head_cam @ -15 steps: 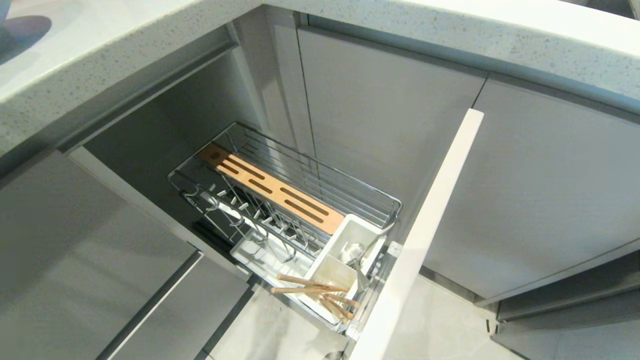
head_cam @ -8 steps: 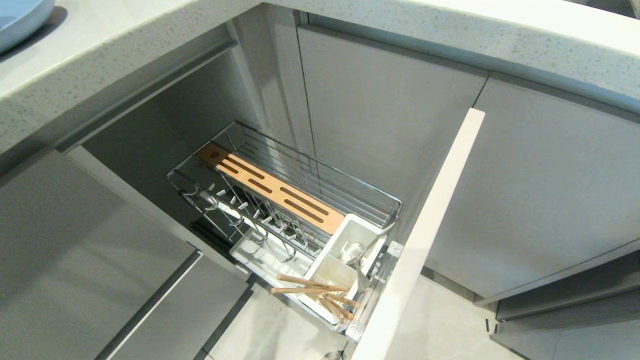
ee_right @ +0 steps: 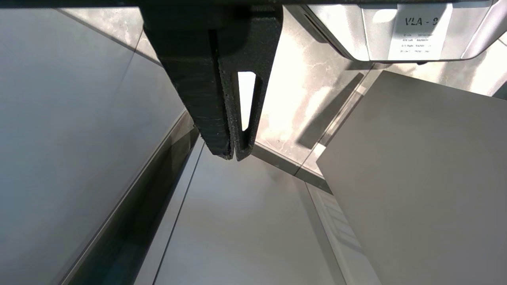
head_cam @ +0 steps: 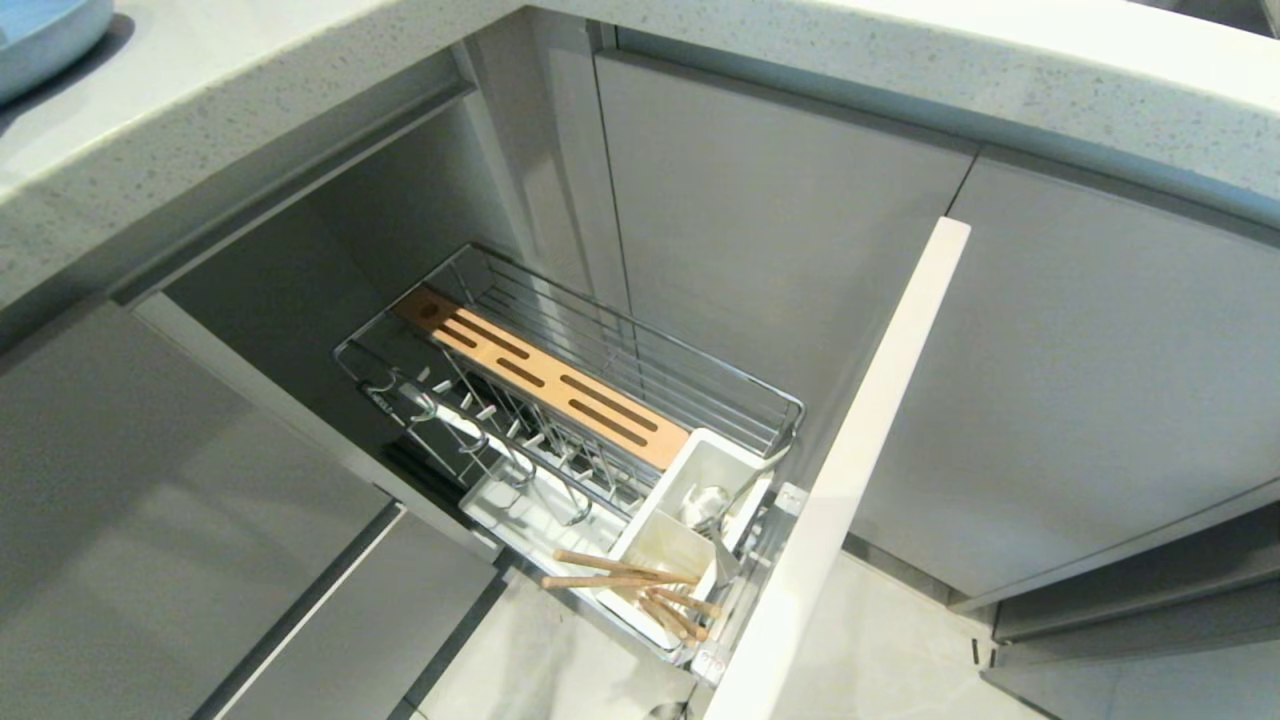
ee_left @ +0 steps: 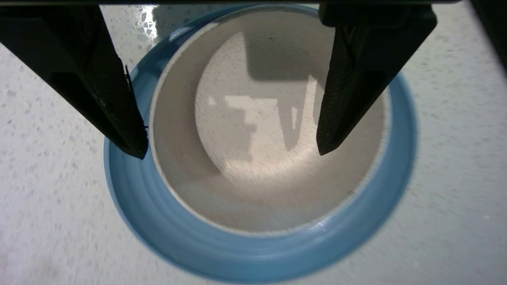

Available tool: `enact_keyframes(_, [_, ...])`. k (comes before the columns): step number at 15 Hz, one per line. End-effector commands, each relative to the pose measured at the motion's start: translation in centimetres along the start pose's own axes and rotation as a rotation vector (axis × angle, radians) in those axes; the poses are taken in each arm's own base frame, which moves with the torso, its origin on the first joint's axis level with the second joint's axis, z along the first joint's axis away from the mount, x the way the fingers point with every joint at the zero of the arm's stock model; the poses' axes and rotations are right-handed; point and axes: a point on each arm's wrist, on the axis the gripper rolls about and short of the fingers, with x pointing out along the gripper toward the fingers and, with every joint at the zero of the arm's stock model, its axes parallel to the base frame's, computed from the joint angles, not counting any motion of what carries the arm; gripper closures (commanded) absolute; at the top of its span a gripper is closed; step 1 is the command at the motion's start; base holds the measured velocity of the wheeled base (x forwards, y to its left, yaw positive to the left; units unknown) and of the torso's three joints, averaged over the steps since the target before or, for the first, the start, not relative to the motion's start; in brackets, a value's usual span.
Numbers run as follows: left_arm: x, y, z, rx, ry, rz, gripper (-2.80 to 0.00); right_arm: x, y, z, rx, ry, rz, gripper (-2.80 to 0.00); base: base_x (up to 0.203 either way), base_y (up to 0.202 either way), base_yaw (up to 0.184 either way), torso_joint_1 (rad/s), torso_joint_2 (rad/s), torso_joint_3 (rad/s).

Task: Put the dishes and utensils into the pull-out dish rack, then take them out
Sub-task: Take the bowl out of the cupboard

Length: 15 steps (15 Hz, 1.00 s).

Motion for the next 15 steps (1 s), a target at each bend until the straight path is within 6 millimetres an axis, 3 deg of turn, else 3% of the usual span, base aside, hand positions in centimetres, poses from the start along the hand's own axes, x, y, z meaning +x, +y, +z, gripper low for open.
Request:
enact_keyframes(1, [-1.3, 0.1, 0.7, -0.005, -0.054, 0.009, -2.8, 0.0, 0.0, 0.0, 0.001, -0.003, 0.0, 0.0, 0.0, 0.0, 0.0, 0.0, 0.0, 0.0])
enact_keyframes(6, [-7.3, 0.2, 2.6, -0.141, -0.271, -0.029, -2.8, 0.0, 0.0, 0.0, 0.0, -0.003, 0.0, 0.0, 0.0, 0.0, 0.0, 0.0, 0.0, 0.0])
enact_keyframes(7, [-8.5, 0.2, 2.7, -0.191, -0.314, -0.047, 0.0, 0.0, 0.0, 0.0, 0.0, -0.003, 0.0, 0.0, 0.0, 0.0, 0.0, 0.0, 0.0, 0.0])
enact_keyframes(11, [-12.7, 0.4, 1.5, -0.466, -0.478, -0.114, 0.0, 0.0, 0.0, 0.0, 0.0, -0.003, 0.0, 0.0, 0.0, 0.0, 0.0, 0.0, 0.0, 0.0])
enact_keyframes(13, [-13.2, 0.4, -0.3, -0.577, -0.473, -0.14, 0.0, 0.0, 0.0, 0.0, 0.0, -0.003, 0.0, 0.0, 0.0, 0.0, 0.0, 0.0, 0.0, 0.0])
enact_keyframes(15, [-13.6, 0.3, -0.9, -0.645, -0.494, -0.249, 0.0, 0.0, 0.0, 0.0, 0.001, -0.003, 0.0, 0.0, 0.0, 0.0, 0.0, 0.0, 0.0, 0.0])
